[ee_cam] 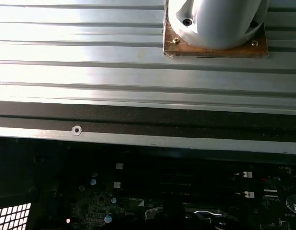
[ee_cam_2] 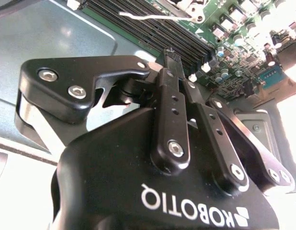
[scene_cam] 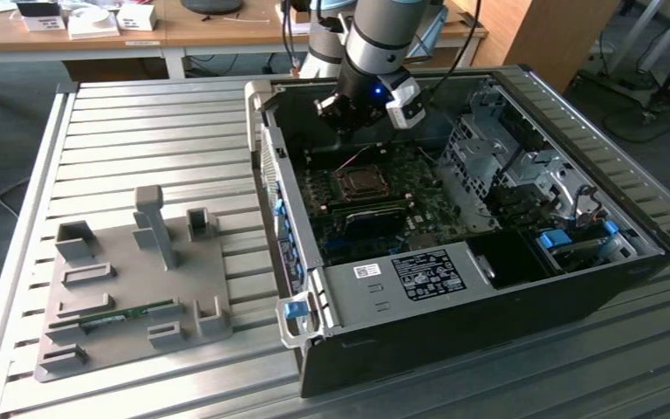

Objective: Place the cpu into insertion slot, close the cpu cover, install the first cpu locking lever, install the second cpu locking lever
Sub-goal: 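Install the first cpu locking lever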

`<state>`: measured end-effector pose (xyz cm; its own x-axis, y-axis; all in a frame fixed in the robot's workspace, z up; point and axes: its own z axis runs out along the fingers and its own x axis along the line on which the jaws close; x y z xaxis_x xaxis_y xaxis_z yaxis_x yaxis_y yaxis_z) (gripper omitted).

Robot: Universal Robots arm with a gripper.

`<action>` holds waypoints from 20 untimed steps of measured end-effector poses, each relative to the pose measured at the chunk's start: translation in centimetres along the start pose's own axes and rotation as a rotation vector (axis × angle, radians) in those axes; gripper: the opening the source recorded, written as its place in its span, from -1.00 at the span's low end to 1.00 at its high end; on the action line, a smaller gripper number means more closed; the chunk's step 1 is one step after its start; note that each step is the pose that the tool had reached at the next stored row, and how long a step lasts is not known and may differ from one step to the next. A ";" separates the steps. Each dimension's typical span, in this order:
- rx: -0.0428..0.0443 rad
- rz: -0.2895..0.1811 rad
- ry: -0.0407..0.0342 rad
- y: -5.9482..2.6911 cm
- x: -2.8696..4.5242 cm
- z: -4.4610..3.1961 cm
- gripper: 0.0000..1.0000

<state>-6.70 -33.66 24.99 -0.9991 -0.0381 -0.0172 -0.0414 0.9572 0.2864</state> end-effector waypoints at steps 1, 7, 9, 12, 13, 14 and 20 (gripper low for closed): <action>0.0001 0.000 0.0000 0.00 0.00 0.00 -0.79; 0.0001 0.000 0.0001 -0.01 -0.42 0.00 -0.79; 0.0001 0.000 0.0001 -0.03 -0.76 0.00 -0.79; 0.0000 0.000 0.0001 -0.05 -1.10 0.02 -0.79; -0.0001 0.000 0.0000 -0.06 -1.13 0.05 -0.79; -0.0001 0.000 0.0000 -0.07 -1.14 0.11 -0.79; 0.0001 0.000 0.0001 -0.26 -1.15 0.73 -0.79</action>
<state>-5.54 -33.66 24.23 -0.9991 -0.0381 -0.0171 -0.0414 0.9572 0.2863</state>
